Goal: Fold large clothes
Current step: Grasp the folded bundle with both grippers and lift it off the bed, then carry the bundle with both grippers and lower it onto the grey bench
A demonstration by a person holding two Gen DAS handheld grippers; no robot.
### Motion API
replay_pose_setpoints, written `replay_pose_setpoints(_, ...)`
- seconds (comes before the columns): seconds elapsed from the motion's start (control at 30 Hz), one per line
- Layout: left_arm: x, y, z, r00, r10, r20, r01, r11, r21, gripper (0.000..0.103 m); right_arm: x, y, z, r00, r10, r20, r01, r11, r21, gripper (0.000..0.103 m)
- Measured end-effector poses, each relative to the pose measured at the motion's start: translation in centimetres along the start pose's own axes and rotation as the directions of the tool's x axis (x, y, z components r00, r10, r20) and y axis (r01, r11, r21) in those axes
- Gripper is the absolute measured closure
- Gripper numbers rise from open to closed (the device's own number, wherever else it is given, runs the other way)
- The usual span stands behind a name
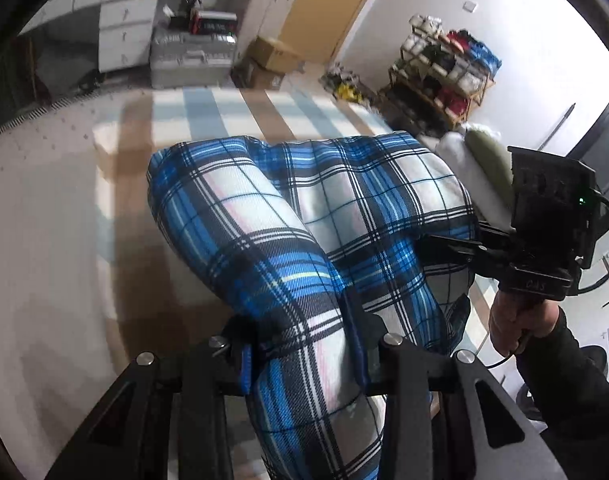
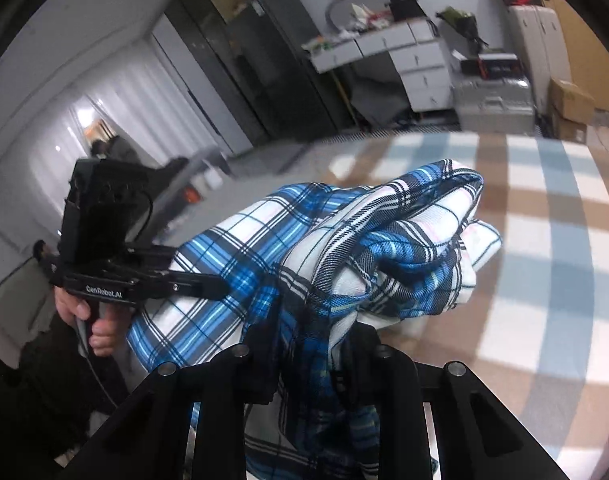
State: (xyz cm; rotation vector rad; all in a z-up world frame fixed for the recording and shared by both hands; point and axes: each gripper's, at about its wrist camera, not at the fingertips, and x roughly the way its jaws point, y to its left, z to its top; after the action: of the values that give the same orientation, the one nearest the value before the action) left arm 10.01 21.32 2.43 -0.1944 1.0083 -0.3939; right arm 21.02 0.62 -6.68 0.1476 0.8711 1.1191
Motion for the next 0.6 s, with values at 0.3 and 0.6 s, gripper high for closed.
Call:
replay_pose_setpoints(0.3, -10.5, 9.9, 2.0, 0.982, 0.167, 0.085, -0.155, 0.980, -0.128, 0.073, 8.3, 9.0, 8.5, 0.984, 0.180, -0.006, -0.180, 0.981, -0.071, 0.078)
replay_pose_setpoints(0.6, -8.8, 25.7, -4.2, 0.914, 0.387, -0.121, -0.402, 0.826, -0.394, 0.071, 28.6, 14.6, 6.3, 0.925, 0.240, -0.294, -0.236, 0.970, 0.050, 0.073)
